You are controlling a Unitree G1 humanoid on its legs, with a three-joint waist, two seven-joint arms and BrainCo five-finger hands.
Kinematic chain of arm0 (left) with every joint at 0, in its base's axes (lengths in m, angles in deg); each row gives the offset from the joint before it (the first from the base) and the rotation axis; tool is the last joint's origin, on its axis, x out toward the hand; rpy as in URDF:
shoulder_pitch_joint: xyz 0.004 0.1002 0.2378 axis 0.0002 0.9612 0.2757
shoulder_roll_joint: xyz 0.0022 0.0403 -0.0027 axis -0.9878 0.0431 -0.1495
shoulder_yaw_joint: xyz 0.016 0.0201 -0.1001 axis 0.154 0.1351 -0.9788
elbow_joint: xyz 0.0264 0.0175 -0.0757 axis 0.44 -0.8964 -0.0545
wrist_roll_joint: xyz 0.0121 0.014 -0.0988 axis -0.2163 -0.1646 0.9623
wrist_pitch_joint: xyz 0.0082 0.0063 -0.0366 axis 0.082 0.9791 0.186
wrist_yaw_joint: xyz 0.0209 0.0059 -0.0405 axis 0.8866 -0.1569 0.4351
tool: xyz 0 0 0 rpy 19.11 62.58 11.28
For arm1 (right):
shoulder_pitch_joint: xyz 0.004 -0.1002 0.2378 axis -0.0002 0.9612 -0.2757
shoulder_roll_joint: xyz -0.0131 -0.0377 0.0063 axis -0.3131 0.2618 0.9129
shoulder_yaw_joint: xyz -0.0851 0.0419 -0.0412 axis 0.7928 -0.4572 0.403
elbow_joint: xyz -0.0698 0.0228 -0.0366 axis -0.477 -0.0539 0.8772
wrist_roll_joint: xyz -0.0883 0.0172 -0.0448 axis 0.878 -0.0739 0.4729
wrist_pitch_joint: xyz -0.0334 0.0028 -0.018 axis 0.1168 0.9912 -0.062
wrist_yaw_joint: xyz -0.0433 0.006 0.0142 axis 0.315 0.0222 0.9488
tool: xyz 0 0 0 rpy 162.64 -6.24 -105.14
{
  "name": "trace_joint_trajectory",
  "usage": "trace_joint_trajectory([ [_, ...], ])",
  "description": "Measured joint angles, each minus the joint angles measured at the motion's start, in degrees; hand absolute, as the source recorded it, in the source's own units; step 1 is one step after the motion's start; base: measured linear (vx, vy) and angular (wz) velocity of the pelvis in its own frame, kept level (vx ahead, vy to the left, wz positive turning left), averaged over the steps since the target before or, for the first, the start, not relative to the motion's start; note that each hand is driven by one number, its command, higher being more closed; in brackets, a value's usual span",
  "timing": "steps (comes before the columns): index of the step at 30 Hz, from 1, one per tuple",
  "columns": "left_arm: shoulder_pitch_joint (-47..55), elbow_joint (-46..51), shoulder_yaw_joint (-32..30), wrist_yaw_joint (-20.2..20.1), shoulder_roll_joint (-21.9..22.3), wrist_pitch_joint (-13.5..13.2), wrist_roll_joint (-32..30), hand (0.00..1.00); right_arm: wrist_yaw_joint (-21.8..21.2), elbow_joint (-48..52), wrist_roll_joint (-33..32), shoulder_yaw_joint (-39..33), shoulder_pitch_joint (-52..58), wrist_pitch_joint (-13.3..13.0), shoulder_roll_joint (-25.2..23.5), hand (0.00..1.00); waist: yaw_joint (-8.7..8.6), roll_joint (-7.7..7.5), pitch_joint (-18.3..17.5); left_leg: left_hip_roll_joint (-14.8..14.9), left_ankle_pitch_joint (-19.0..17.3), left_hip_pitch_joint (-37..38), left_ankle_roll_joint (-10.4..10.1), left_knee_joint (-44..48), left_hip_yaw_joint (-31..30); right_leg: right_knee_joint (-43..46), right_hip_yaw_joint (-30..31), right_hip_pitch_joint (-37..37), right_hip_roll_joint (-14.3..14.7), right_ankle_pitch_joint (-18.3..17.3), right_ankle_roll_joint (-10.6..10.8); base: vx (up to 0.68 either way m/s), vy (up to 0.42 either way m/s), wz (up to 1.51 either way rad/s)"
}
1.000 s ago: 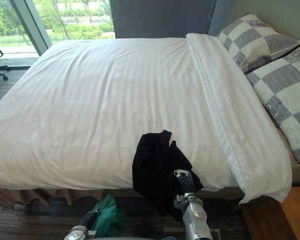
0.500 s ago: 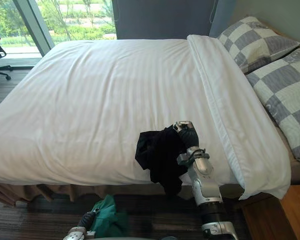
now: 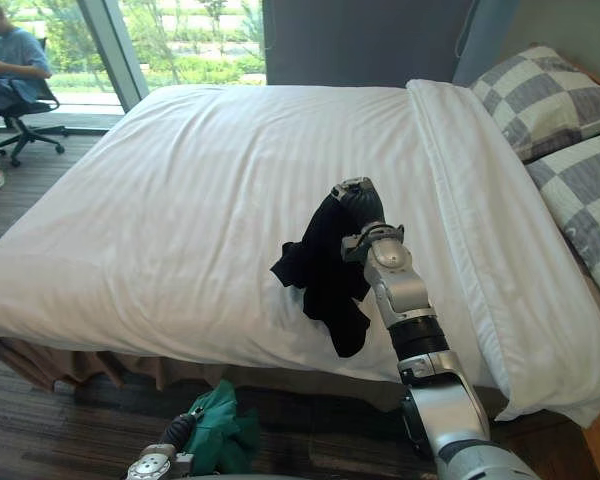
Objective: Tidy the bed and pick cloth on bed and put in laundry
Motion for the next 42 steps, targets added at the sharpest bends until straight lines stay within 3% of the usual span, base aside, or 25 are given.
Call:
trace_joint_trajectory([
  [2,-0.4,0.5,0.0,0.2,-0.2,0.9,-0.1,1.00,1.1,-2.1,0.1,1.2,0.7,0.0,-1.4,1.00,0.45,0.07,0.3,0.0,0.4,-1.6,0.2,0.0,-0.9,-0.2,-0.8,-1.0,0.1,0.3,-0.1,-0.04,0.002,0.25],
  [3,-0.6,2.2,0.1,0.5,-0.3,1.4,-0.2,1.00,2.1,-3.8,0.1,1.9,0.7,-0.2,-2.8,0.00,0.79,0.04,1.4,0.2,1.0,-3.4,0.3,0.0,-1.3,-0.3,-1.0,-2.6,0.3,0.8,-0.4,-0.04,0.005,0.19],
  [8,-6.3,4.8,0.1,1.7,-1.5,1.6,-0.3,1.00,6.7,-10.7,3.9,1.6,0.2,-4.5,-3.7,0.00,3.44,-0.61,9.0,1.1,4.1,-10.1,1.5,0.1,-2.4,0.9,-1.1,-9.0,1.2,2.9,-0.9,-0.06,0.012,0.15],
  [12,-9.2,4.9,0.0,3.0,-2.6,1.6,-0.4,1.00,7.5,-12.3,7.8,0.4,-2.1,-7.0,-3.7,0.00,3.36,-1.33,13.1,1.1,4.9,-11.4,2.0,0.3,-2.3,1.7,-0.9,-10.3,1.1,3.1,-0.8,0.00,0.011,0.00],
  [17,-13.0,6.9,-0.1,3.9,-4.0,1.0,-2.3,1.00,8.2,-12.3,14.5,0.7,-8.2,-8.2,-2.3,0.00,3.93,-2.32,14.3,2.1,5.4,-13.2,1.9,0.1,-2.0,1.7,0.0,-12.4,2.3,3.9,-1.5,-0.03,-0.009,-0.07],
  [20,-13.8,7.0,-0.1,3.9,-4.7,0.9,-2.4,1.00,8.3,-10.9,19.5,2.0,-8.8,-7.7,-1.5,0.00,4.05,-2.92,15.8,2.8,5.6,-13.2,1.6,0.1,-2.1,2.0,0.0,-12.6,3.0,3.8,-1.8,-0.01,-0.021,-0.03],
  [22,-14.0,7.0,-0.1,3.9,-5.1,1.0,-3.6,1.00,8.2,-9.5,23.7,4.1,-8.7,-5.8,-0.3,0.00,4.01,-3.44,17.0,3.1,5.7,-13.4,1.5,0.1,-2.0,2.4,0.2,-13.0,3.2,3.7,-2.0,-0.01,-0.020,-0.04],
  [28,-13.9,7.3,-0.1,4.0,-6.3,1.4,-6.1,1.00,8.0,-1.6,28.4,6.3,-4.8,-3.2,0.6,0.00,4.06,-4.78,18.0,3.6,5.8,-13.4,1.3,0.1,-1.7,2.3,0.5,-13.1,3.8,3.7,-2.2,0.03,-0.027,-0.02],
  [35,-13.0,9.2,0.0,4.1,-6.4,2.7,-6.9,1.00,6.1,16.3,29.5,8.1,7.1,-0.3,2.7,0.00,3.75,-5.55,17.8,4.2,5.5,-11.3,0.8,0.1,-0.5,2.3,2.5,-11.7,4.4,4.0,-2.7,0.04,-0.024,-0.12],
  [42,-9.2,9.7,0.1,5.1,-7.0,3.8,-7.9,1.00,1.3,28.7,31.4,8.3,18.7,2.5,2.7,0.00,2.29,-7.60,16.5,5.2,4.9,-10.6,0.1,0.0,1.0,2.1,3.7,-11.9,5.0,3.8,-2.9,-0.01,-0.023,-0.12],
])
